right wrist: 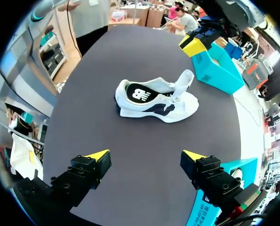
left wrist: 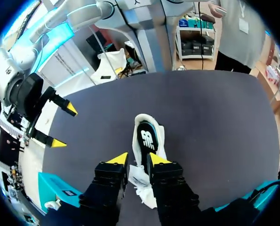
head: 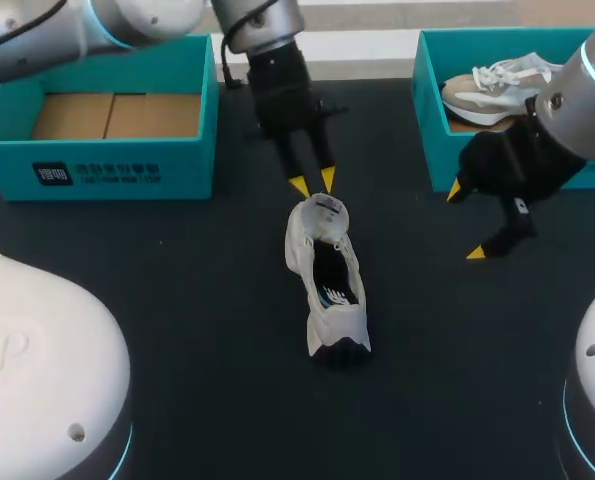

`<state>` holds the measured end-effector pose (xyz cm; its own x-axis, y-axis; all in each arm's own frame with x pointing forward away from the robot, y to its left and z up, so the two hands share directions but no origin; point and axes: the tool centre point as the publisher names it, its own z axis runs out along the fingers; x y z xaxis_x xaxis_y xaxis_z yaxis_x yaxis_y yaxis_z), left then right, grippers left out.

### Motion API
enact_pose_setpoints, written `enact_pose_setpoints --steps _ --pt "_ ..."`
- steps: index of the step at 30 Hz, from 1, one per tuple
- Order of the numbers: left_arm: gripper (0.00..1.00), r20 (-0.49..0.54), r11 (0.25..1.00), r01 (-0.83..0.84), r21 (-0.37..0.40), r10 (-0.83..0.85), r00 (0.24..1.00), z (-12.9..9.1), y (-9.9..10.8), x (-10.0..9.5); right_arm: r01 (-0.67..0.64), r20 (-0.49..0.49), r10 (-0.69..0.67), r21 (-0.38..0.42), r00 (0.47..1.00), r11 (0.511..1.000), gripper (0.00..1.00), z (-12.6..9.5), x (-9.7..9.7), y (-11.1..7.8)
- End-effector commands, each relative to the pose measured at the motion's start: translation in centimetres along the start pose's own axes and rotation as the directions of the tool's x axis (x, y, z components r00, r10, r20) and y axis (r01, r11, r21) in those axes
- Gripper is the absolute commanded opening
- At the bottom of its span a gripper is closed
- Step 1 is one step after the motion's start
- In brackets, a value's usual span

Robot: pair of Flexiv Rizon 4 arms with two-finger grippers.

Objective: Take the shoe out of the shoebox, open the shoe tongue, remove and reinsert the insole, then place the shoe into the shoebox

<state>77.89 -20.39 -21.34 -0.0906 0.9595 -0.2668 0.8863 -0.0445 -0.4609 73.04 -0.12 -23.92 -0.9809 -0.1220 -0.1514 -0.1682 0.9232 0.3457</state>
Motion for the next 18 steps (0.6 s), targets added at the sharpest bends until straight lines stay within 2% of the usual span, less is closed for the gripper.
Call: enact_pose_setpoints --steps 1,11,12,18 --pt "0.0 -0.127 1.0 0.0 -0.008 -0.001 0.992 0.0 -0.4 -0.4 0.0 0.004 0.0 0.002 1.0 1.0 1.0 0.1 0.1 0.0" --pt "0.0 -0.127 1.0 0.0 -0.008 -0.001 0.992 0.0 -0.4 -0.4 0.0 0.004 0.0 0.002 1.0 1.0 1.0 0.1 0.1 0.0" --pt "0.0 -0.131 1.0 -0.002 0.01 0.003 0.991 0.5 -0.5 -0.4 0.0 0.004 0.0 0.002 1.0 1.0 1.0 0.1 0.1 0.0" --pt "0.0 -0.221 0.996 -0.077 -0.038 0.067 0.973 4.0 -1.4 -0.4 0.0 0.004 0.0 0.002 1.0 1.0 1.0 0.1 0.1 0.0"
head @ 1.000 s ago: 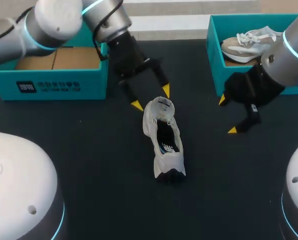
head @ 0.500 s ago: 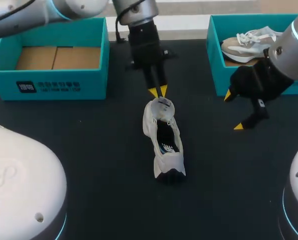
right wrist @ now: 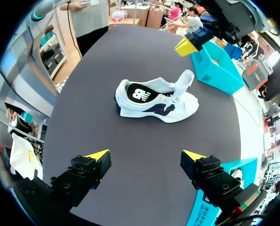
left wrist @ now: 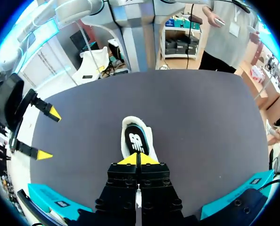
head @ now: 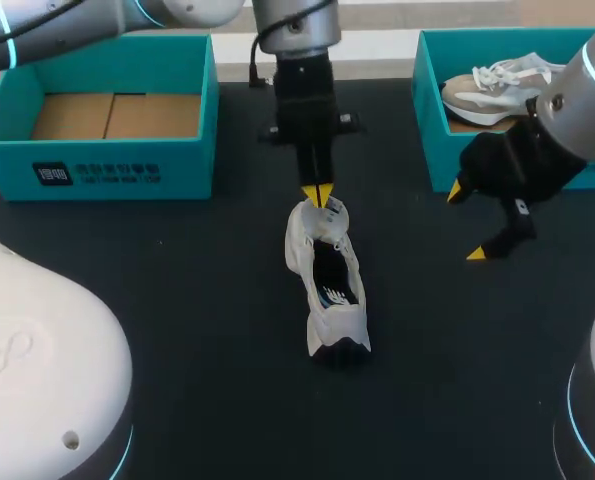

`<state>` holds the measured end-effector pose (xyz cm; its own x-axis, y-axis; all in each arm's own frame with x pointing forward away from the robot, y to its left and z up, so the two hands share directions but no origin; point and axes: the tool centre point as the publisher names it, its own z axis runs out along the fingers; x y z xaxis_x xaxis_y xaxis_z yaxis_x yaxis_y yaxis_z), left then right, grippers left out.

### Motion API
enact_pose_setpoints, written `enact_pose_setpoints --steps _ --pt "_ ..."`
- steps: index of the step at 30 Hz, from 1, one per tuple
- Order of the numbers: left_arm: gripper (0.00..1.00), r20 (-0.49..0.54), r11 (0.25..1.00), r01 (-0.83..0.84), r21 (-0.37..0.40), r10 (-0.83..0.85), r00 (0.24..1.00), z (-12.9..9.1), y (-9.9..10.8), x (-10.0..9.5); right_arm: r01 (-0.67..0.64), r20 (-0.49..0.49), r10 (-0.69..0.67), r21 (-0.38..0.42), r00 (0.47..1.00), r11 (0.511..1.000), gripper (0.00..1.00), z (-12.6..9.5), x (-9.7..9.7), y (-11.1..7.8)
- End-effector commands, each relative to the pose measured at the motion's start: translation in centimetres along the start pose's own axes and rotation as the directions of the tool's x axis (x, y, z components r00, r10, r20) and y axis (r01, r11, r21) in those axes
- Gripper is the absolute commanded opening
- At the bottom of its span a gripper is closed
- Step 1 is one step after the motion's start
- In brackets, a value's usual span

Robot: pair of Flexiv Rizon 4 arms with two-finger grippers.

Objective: Take the shoe out of the shoebox, open the shoe tongue, remove and reinsert the insole, then place the shoe into the shoebox

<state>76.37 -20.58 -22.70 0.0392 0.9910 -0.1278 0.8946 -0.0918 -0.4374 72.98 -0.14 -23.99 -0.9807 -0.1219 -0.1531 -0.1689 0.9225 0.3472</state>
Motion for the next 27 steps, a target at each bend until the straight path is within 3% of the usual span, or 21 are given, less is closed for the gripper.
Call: enact_pose_setpoints --steps 1,11,18,22,27 --pt "0.0 -0.053 0.998 -0.025 -0.052 0.022 0.998 2.5 -0.8 -1.2 -0.001 0.002 0.001 0.004 1.0 1.0 1.0 0.1 0.1 0.0" --pt "0.0 -0.113 0.996 -0.067 -0.059 0.06 0.992 6.8 -1.1 -0.7 -0.001 0.002 0.001 0.004 1.0 1.0 1.0 0.1 0.1 0.0" --pt "0.0 -0.125 0.99 -0.093 -0.104 0.08 0.989 9.5 0.4 0.3 -0.001 0.002 0.001 0.004 1.0 1.0 1.0 0.1 0.1 0.0" --pt "0.0 -0.138 0.985 -0.077 -0.154 0.055 0.989 10.4 1.4 0.5 -0.001 0.002 0.001 0.004 1.0 1.0 1.0 0.1 0.1 0.0" --pt "0.0 -0.138 0.985 -0.077 -0.154 0.055 0.989 10.4 1.4 0.5 -0.001 0.002 0.001 0.004 1.0 1.0 1.0 0.1 0.1 0.0"
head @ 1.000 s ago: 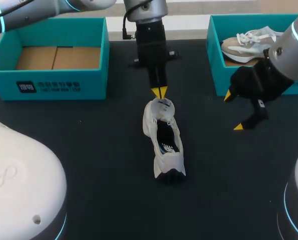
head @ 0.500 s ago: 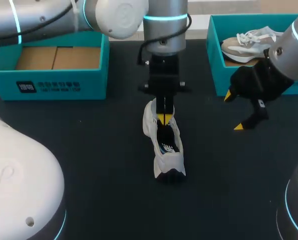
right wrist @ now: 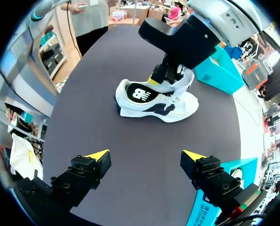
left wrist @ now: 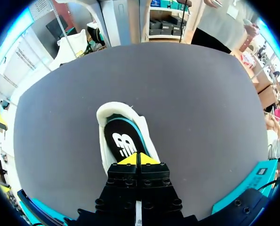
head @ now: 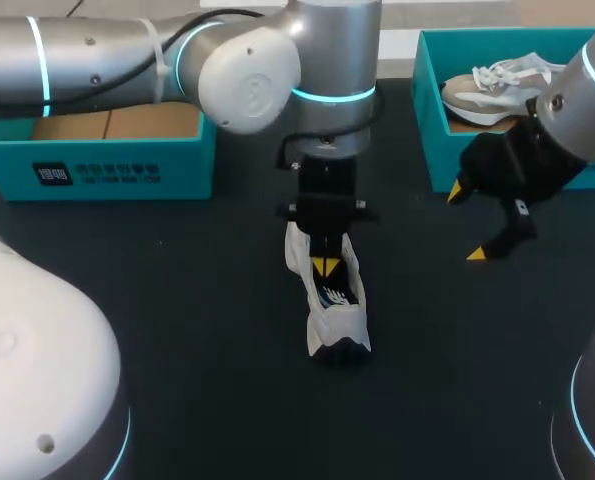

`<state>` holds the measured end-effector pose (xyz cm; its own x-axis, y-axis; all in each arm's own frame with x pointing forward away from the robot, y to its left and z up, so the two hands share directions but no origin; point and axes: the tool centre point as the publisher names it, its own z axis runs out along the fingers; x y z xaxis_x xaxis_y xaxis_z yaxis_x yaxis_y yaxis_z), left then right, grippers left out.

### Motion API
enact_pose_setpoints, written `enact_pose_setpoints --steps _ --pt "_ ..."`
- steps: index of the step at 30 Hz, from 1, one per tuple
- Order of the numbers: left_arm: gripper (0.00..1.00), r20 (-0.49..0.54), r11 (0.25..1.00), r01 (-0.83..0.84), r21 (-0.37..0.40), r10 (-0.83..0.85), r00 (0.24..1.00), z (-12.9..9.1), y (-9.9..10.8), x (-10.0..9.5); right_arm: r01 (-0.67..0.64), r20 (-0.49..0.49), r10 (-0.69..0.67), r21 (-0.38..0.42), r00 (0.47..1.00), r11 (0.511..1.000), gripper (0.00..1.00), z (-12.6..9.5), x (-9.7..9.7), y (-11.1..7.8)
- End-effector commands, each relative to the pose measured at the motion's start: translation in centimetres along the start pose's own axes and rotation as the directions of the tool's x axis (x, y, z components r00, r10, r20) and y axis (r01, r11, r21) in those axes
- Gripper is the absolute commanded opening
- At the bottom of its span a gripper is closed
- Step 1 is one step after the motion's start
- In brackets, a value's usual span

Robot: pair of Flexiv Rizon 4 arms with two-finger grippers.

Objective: Take the shoe out of the shoebox, open the shoe tongue, remove and reinsert the insole, then place the shoe into the shoebox

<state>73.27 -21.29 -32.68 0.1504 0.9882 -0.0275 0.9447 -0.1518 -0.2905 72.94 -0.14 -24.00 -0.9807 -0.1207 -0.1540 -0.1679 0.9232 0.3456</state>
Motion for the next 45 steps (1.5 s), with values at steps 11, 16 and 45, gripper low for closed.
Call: enact_pose_setpoints --steps 11,16,45 --pt "0.0 -0.001 0.996 0.086 0.016 -0.086 0.996 1.5 0.5 -0.6 0.0 0.001 0.0 0.002 1.0 1.0 1.0 0.1 0.0 0.0" --pt "0.0 0.045 0.983 0.183 0.012 -0.183 0.982 3.0 0.8 -1.5 0.0 0.001 0.0 0.002 1.0 1.0 1.0 0.1 0.0 0.0" --pt "0.0 0.13 0.955 0.294 -0.041 -0.287 0.949 3.5 -0.1 -0.4 0.0 0.001 0.0 0.002 1.0 1.0 1.0 0.1 0.0 0.0"
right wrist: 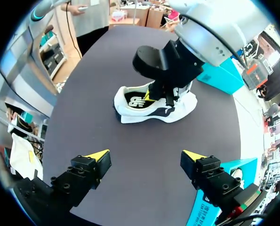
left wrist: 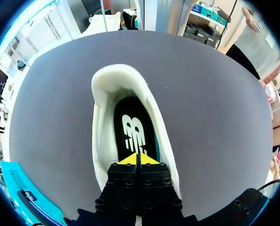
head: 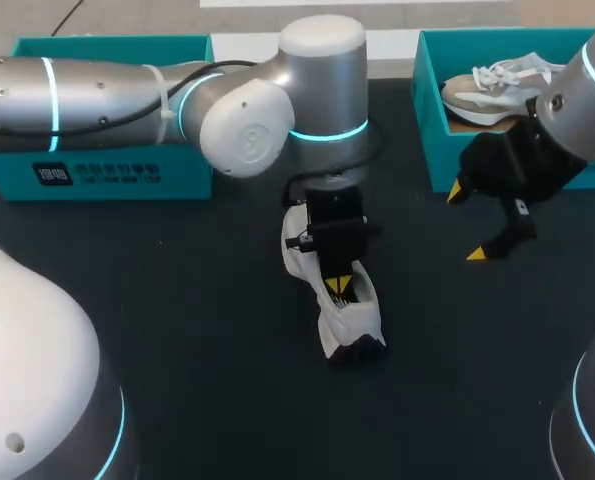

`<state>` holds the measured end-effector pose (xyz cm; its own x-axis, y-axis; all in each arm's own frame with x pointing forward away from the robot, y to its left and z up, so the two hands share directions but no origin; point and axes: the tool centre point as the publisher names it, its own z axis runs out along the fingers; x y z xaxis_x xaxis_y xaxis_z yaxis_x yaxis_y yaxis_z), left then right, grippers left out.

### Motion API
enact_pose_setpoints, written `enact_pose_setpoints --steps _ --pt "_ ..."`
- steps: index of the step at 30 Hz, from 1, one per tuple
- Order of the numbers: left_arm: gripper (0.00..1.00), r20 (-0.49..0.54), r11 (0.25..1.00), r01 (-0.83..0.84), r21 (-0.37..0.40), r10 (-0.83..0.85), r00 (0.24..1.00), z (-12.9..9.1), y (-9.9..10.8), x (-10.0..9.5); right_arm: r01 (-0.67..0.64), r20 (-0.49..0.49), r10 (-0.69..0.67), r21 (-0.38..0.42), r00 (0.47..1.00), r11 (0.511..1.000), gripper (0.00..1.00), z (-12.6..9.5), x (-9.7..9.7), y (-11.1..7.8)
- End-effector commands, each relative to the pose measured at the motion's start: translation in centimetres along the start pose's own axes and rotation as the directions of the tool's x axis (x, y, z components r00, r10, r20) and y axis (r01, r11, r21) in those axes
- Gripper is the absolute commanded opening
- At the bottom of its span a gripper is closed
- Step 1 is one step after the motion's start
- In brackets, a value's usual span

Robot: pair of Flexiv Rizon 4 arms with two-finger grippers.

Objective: Take the shoe out of the shoebox, open the shoe tongue, remove and reinsert the insole, then place the shoe into the shoebox

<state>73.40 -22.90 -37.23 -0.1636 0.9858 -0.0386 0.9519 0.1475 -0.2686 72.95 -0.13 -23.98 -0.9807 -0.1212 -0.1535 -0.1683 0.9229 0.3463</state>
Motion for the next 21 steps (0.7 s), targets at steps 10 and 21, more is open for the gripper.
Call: enact_pose_setpoints --steps 10,21 --pt "0.0 0.059 1.0 -0.018 -0.017 0.019 0.998 1.5 -4.0 -0.3 0.0 0.001 0.0 0.003 1.0 1.0 1.0 0.1 0.0 0.0" --pt "0.0 0.057 1.0 -0.005 -0.023 0.006 0.998 4.7 -3.9 -1.0 0.0 0.001 0.0 0.003 1.0 1.0 1.0 0.1 0.0 0.0"
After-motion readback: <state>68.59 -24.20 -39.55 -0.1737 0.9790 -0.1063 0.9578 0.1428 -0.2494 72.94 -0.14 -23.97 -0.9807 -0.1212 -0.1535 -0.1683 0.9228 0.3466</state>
